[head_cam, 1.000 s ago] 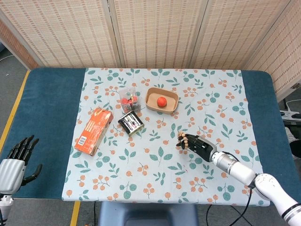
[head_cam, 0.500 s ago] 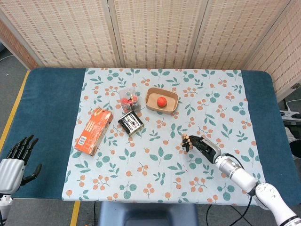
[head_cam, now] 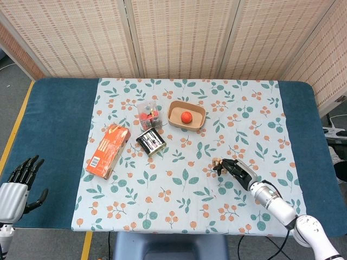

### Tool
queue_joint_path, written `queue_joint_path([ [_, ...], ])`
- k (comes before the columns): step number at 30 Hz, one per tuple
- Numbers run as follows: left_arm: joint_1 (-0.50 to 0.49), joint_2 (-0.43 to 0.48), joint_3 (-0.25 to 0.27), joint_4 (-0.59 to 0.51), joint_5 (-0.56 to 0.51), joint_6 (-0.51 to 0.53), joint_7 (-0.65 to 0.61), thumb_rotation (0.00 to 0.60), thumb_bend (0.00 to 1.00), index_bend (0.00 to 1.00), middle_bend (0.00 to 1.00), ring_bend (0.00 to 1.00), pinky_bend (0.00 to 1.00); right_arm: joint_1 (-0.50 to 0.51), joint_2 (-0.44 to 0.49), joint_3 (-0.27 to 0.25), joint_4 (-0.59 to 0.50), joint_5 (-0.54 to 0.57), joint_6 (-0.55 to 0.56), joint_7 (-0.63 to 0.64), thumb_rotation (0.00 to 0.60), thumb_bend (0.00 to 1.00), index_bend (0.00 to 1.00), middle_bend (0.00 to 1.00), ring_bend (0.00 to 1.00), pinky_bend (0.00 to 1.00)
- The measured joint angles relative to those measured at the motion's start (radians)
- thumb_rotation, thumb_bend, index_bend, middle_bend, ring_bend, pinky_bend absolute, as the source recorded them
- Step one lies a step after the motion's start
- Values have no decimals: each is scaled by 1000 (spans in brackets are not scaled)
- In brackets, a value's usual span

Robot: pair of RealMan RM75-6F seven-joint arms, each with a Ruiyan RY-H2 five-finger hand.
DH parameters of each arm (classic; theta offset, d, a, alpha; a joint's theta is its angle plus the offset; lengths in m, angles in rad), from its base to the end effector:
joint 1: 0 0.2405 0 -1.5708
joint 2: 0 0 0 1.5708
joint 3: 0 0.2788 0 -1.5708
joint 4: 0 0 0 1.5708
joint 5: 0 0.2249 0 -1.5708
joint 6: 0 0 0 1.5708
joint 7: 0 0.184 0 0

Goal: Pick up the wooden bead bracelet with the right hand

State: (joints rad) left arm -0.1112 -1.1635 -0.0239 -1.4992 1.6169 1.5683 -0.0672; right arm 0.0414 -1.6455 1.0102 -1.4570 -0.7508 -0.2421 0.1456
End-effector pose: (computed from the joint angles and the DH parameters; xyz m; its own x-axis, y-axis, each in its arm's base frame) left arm -0.3274 0.2269 0.1511 0.3958 -0.0626 0.9162 0.9044 -0.1470 -0.4007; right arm -0.2600 -0.3377 -0.0213 -0.8318 -0.4494 0.3257 -0.5360 0.4982 -0.6815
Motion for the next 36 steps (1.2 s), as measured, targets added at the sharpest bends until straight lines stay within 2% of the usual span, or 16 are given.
queue_joint_path([
  [6, -1, -1, 0, 1, -2, -4, 1, 600, 411, 0, 0, 0, 157, -10, -14, 12, 18, 14, -11, -30, 366, 452, 655, 638, 315, 77],
  [10, 0, -2, 1, 2, 0, -2, 1, 600, 409, 0, 0, 0, 157, -16, -15, 15, 28, 21, -24, -46, 393, 532, 667, 646, 316, 78],
  [14, -1, -1, 1, 1, 1, -3, 2, 600, 410, 0, 0, 0, 157, -22, -17, 22, 35, 30, -35, -63, 396, 608, 668, 647, 316, 79],
  [15, -1, -1, 2, -1, 1, -2, 3, 600, 410, 0, 0, 0, 157, -23, -18, 24, 36, 32, -36, -67, 396, 638, 669, 647, 316, 80],
  [20, -1, -1, 2, 0, 1, -3, 3, 600, 410, 0, 0, 0, 157, -29, -23, 31, 38, 39, -41, -92, 394, 921, 658, 647, 316, 88],
  [22, -1, -1, 2, 0, 1, -3, 3, 600, 410, 0, 0, 0, 157, -29, -24, 32, 39, 41, -43, -97, 406, 998, 646, 647, 316, 90],
  [30, -2, -2, 2, 2, 3, -2, 1, 600, 411, 0, 0, 0, 158, -27, -26, 30, 43, 49, -52, -107, 476, 1000, 620, 647, 316, 91],
  [36, -2, -1, 2, 3, 4, -1, -3, 600, 411, 0, 0, 0, 158, -25, -30, 33, 55, 57, -76, -132, 479, 1000, 571, 647, 305, 92],
])
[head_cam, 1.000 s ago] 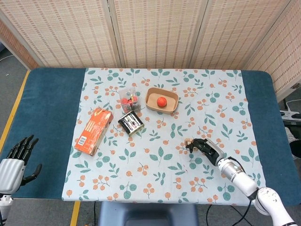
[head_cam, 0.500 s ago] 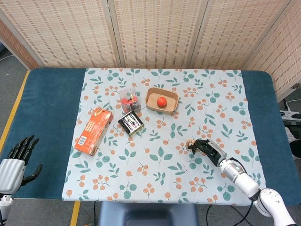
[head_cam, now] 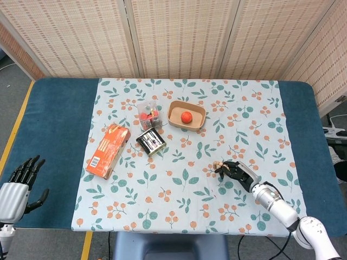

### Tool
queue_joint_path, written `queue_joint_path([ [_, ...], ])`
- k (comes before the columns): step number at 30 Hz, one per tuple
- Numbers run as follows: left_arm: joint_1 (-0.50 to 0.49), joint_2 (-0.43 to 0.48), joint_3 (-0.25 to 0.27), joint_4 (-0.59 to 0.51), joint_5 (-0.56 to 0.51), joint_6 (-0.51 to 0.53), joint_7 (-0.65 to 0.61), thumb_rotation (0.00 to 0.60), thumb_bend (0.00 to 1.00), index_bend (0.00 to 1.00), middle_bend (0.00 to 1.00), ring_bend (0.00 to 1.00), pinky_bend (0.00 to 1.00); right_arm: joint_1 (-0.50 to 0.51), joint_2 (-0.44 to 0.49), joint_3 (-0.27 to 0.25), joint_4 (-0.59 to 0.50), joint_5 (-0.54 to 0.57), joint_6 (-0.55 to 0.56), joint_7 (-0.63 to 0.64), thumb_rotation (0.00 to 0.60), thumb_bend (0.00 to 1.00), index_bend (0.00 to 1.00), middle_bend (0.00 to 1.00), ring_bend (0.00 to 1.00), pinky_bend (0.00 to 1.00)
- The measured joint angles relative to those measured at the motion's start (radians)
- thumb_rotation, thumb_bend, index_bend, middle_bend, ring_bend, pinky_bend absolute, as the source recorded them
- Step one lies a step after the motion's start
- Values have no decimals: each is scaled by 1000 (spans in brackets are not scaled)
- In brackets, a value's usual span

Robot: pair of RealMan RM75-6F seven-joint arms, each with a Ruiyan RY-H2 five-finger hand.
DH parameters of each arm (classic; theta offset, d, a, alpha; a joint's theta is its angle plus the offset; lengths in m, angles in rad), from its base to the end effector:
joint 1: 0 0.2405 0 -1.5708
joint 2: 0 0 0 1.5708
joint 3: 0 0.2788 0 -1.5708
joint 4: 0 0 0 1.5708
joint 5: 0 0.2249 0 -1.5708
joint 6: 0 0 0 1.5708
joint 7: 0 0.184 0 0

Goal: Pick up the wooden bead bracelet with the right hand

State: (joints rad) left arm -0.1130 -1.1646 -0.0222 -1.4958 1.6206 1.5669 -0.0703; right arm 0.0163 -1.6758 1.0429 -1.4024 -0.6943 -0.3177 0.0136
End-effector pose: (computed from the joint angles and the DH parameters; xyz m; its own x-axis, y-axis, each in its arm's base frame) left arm -0.3273 0.2271 0.1502 0.3954 -0.0598 0.9166 0.9039 -0.1522 -0.3999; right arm -0.2707 -0.3327 -0.0239 -0.8130 -0.4733 0.3391 -0.5601 0.4770 -0.6773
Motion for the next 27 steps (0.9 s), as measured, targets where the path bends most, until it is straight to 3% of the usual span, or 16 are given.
queue_joint_path([
  [8, -1, -3, -2, 3, -1, 2, 0, 600, 411, 0, 0, 0, 158, 1, -5, 4, 18, 14, -27, -30, 469, 1000, 511, 647, 277, 92],
  [12, 0, -2, -1, 3, 1, 4, -1, 600, 413, 0, 0, 0, 159, 0, -6, 3, 21, 11, -27, -54, 407, 999, 490, 646, 274, 92],
  [14, 0, -1, -1, 3, 2, 5, 0, 600, 413, 0, 0, 0, 159, 0, -6, 1, 20, 8, -23, -66, 380, 920, 485, 645, 272, 92],
  [17, 0, -1, -1, 2, 3, 5, -1, 600, 413, 0, 0, 0, 159, 0, -3, -6, 15, 0, -16, -83, 346, 572, 480, 642, 271, 91],
  [19, 0, -1, 0, 0, 4, 5, 2, 600, 412, 0, 0, 0, 160, 0, 0, -10, 10, -5, -14, -91, 334, 437, 479, 642, 271, 92],
  [22, 0, -1, 0, 0, 3, 5, 0, 600, 410, 0, 0, 0, 163, 0, 4, -15, 6, -6, -17, -98, 313, 339, 479, 642, 271, 92],
  [27, 1, -1, 1, 0, 4, 7, -1, 600, 410, 0, 0, 0, 165, 2, 6, -17, 6, -1, -29, -108, 289, 288, 479, 641, 271, 92],
])
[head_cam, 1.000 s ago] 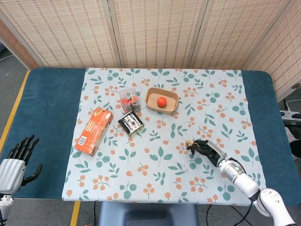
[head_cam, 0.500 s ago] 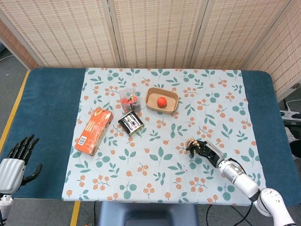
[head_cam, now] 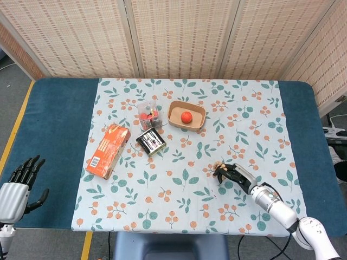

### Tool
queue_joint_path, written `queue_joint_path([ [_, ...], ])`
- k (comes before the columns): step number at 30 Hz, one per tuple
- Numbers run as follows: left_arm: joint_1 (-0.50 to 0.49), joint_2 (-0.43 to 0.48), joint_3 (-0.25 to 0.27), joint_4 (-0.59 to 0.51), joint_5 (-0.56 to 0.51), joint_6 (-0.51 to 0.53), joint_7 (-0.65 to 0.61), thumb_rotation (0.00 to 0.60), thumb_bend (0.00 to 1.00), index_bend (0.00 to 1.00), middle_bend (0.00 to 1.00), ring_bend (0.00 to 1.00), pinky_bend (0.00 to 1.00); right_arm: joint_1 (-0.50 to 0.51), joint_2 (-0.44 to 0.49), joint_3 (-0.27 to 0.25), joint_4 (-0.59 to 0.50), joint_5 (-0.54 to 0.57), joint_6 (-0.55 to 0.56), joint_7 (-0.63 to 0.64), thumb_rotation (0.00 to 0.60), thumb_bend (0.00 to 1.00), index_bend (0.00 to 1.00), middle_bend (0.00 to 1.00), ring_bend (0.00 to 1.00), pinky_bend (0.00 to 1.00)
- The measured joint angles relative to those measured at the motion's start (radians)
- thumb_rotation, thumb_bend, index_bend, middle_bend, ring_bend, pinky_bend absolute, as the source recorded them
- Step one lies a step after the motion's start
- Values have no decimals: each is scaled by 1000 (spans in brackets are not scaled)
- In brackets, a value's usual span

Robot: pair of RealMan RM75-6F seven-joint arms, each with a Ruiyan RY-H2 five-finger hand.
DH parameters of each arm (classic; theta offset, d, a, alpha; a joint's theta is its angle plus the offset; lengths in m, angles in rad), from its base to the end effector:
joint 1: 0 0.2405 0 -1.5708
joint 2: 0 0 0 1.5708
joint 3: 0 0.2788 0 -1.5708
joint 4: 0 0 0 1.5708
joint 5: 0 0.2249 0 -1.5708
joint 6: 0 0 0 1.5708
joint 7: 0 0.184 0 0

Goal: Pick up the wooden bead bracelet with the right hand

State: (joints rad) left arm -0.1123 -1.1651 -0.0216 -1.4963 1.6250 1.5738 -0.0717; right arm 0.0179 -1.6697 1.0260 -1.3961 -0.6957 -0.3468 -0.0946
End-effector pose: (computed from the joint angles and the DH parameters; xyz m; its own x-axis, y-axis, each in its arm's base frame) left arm -0.3261 0.2265 0.1506 0.3923 -0.0651 0.9175 0.9041 -0.1565 -0.3976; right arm -0.2696 -0.3264 -0.0297 -0.7394 -0.5490 0.3897 -0.6504 0.4329 -0.6241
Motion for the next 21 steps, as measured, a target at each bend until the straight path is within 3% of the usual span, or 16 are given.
queue_joint_path([
  [6, 1, 0, 0, 0, -2, 1, 1, 600, 412, 0, 0, 0, 166, 7, 0, -2, 10, 12, -25, -8, 277, 292, 481, 641, 270, 91],
  [10, 1, 0, -1, 1, -2, 0, 1, 600, 410, 0, 0, 0, 166, 11, -4, -2, 20, 30, -53, -12, 252, 555, 490, 641, 264, 91],
  [13, 1, 1, -1, 1, -2, 2, 1, 600, 413, 0, 0, 0, 166, 12, -13, -1, 26, 37, -68, -28, 243, 690, 496, 641, 261, 91],
  [21, 5, 4, 0, -2, 1, 9, -1, 600, 411, 0, 0, 0, 167, 18, -29, -11, 39, 47, -88, -68, 232, 764, 498, 641, 260, 91],
])
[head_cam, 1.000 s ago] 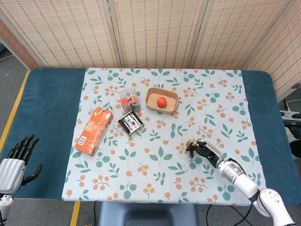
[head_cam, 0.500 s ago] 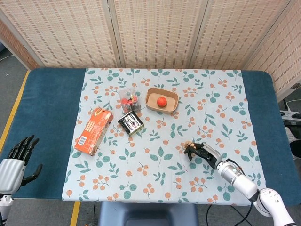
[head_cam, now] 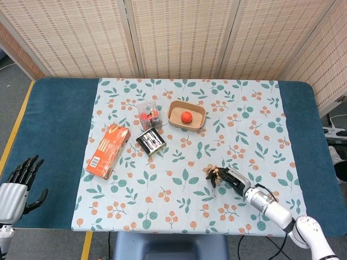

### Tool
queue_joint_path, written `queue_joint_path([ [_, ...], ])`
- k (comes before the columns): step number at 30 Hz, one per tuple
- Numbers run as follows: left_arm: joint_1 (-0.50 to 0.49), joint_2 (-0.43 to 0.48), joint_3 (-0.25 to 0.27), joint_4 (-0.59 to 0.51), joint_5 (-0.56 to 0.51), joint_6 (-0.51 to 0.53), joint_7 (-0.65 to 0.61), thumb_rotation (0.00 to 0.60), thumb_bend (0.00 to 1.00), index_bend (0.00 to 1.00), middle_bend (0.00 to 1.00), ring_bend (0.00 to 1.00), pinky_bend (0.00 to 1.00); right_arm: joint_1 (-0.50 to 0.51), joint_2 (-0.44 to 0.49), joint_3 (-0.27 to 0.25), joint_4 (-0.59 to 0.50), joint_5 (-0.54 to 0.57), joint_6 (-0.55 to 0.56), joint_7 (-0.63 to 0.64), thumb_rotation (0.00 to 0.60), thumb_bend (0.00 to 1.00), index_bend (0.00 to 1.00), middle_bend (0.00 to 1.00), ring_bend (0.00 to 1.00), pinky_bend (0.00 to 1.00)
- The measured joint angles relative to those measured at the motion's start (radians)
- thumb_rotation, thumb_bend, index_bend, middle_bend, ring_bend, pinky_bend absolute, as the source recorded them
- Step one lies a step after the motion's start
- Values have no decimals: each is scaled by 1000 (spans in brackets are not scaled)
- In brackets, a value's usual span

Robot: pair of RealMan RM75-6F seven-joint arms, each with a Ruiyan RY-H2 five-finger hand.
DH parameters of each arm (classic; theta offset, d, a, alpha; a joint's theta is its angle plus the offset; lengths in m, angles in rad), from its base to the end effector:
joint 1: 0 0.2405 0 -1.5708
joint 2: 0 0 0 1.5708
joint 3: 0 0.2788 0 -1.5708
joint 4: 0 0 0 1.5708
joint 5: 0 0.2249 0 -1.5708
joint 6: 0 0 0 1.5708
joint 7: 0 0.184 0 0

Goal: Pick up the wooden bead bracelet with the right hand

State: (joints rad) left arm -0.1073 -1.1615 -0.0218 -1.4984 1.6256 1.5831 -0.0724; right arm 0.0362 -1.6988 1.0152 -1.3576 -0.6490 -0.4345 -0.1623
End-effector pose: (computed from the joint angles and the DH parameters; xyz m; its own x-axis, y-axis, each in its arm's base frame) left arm -0.3262 0.2247 0.1532 0.3918 -0.0724 0.9172 0.9043 -0.1532 -0.3984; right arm -0.2557 -0.3212 -0.0446 -0.7161 -0.6139 0.3321 -0.6512 0.4164 -0.6345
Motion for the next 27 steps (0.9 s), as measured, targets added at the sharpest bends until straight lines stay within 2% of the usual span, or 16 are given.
queue_joint_path([
  [4, 1, 1, 1, -2, 1, 2, 2, 600, 412, 0, 0, 0, 167, 1, -1, -3, 4, 2, 3, -14, 239, 983, 499, 641, 258, 91],
  [5, 1, 1, 1, -2, 1, 0, 2, 600, 412, 0, 0, 0, 167, 1, 0, -3, 3, -2, 7, -21, 251, 1000, 499, 641, 258, 92],
  [12, -3, -2, 0, -1, 1, -5, 4, 600, 413, 0, 0, 0, 167, 3, 18, -11, -10, -4, 20, -24, 338, 1000, 498, 641, 255, 94],
  [14, -2, -1, 0, 0, 2, -2, 2, 600, 412, 0, 0, 0, 167, 3, 20, -11, -12, -2, 25, -23, 413, 1000, 497, 641, 254, 94],
  [17, -1, -1, 0, -2, 2, -1, 2, 600, 412, 0, 0, 0, 167, -2, 16, -2, -19, -3, 42, -32, 567, 1000, 499, 641, 255, 96],
  [19, -1, -1, 1, -2, 2, -2, 2, 600, 412, 0, 0, 0, 167, -10, 8, 9, -28, -10, 63, -53, 598, 1000, 514, 641, 254, 98],
  [22, -3, -1, 0, -1, 1, -5, 1, 600, 412, 0, 0, 0, 167, -22, -12, 33, -51, -38, 129, -101, 600, 1000, 547, 641, 254, 101],
  [27, -3, -1, 1, -1, 3, -6, 3, 600, 412, 0, 0, 0, 167, -25, -59, 80, -92, -166, 295, -226, 600, 1000, 570, 641, 255, 102],
])
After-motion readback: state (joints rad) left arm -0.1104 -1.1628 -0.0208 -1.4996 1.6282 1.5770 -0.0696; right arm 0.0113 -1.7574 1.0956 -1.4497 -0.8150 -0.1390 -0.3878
